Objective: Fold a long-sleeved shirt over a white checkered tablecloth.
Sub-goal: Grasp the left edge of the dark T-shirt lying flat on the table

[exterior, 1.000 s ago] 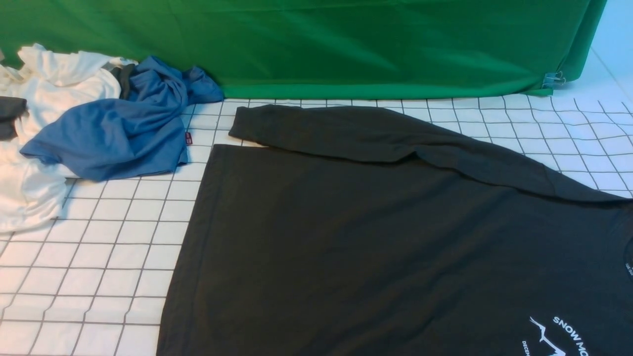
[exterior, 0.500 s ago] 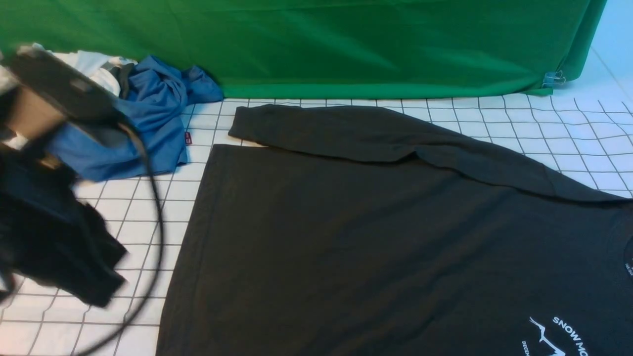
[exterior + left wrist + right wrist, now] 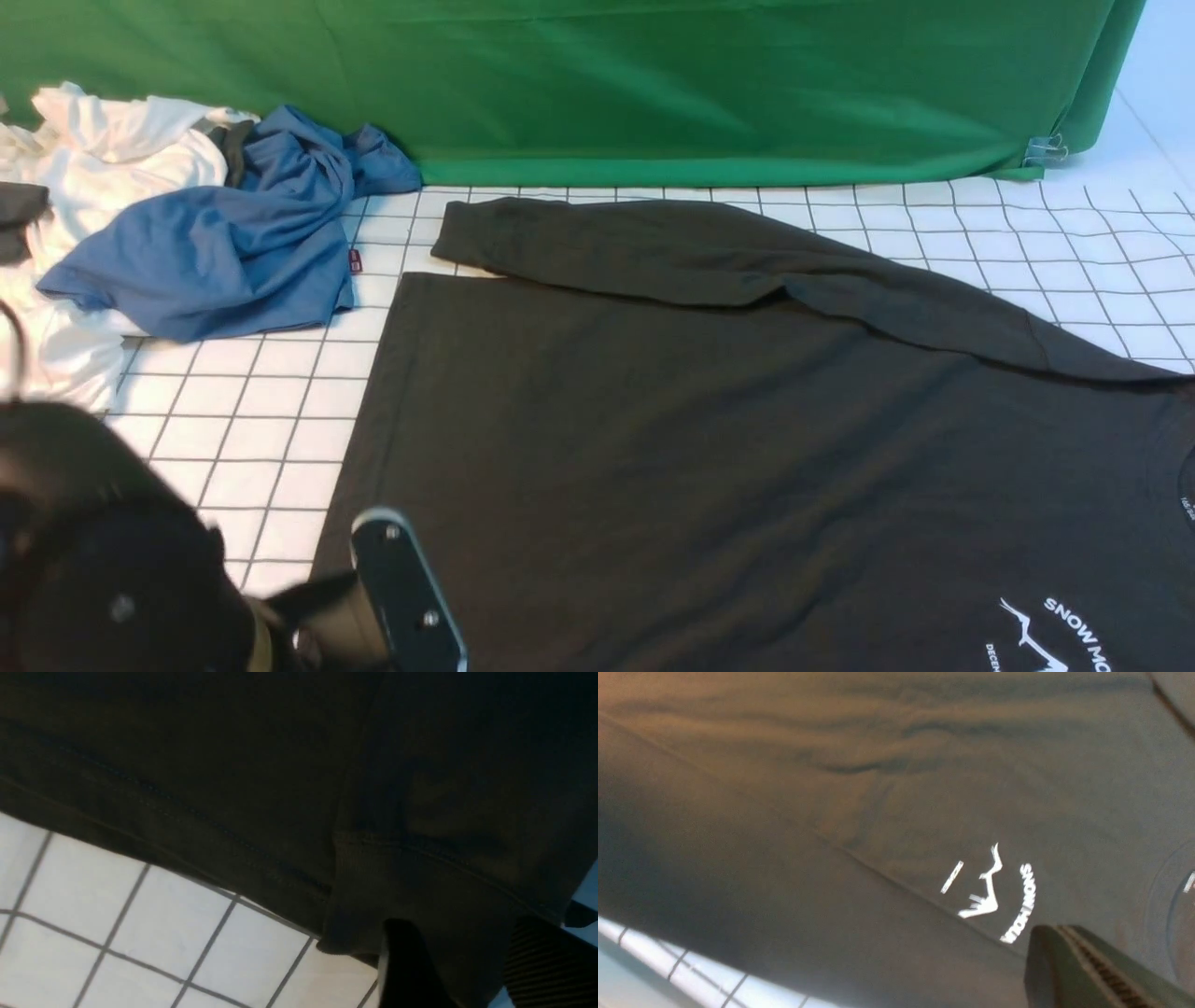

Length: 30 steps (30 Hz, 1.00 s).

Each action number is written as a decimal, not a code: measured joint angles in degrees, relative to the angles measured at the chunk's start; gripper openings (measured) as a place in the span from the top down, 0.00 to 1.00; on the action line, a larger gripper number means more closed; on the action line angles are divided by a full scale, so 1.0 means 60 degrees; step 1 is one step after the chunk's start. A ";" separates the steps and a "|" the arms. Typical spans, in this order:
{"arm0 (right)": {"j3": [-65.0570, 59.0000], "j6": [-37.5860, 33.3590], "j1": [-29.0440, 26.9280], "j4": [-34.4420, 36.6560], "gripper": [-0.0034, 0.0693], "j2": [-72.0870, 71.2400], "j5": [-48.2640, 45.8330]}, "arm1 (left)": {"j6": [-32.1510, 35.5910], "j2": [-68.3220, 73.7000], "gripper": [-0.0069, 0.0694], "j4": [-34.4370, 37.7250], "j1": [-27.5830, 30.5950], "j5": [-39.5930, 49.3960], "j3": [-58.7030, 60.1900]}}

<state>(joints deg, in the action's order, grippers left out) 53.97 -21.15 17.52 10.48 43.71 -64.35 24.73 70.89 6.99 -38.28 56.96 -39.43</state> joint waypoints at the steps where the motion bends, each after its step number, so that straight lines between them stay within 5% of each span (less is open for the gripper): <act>1: -0.0009 -0.0072 0.0008 0.0000 0.94 0.0000 0.0153 | -0.0027 0.0096 0.42 -0.0057 0.0000 -0.0400 0.0224; 8: -0.0019 -0.0178 0.0008 0.0000 0.94 0.0000 0.0396 | -0.0146 0.0617 0.30 -0.1018 0.0000 -0.2059 0.0567; 23: -0.0019 -0.0178 0.0008 0.0000 0.93 -0.0084 0.0317 | -0.0098 0.1701 0.52 -0.0823 0.0000 -0.2471 0.0611; 30: -0.0019 -0.0197 0.0230 0.0000 0.93 -0.0084 0.0286 | -0.0434 0.2057 0.39 -0.1049 0.0000 -0.2599 0.0617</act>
<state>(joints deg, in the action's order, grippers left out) 53.86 -22.33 18.90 10.48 43.21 -62.64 22.13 83.23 0.69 -38.28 41.36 -35.73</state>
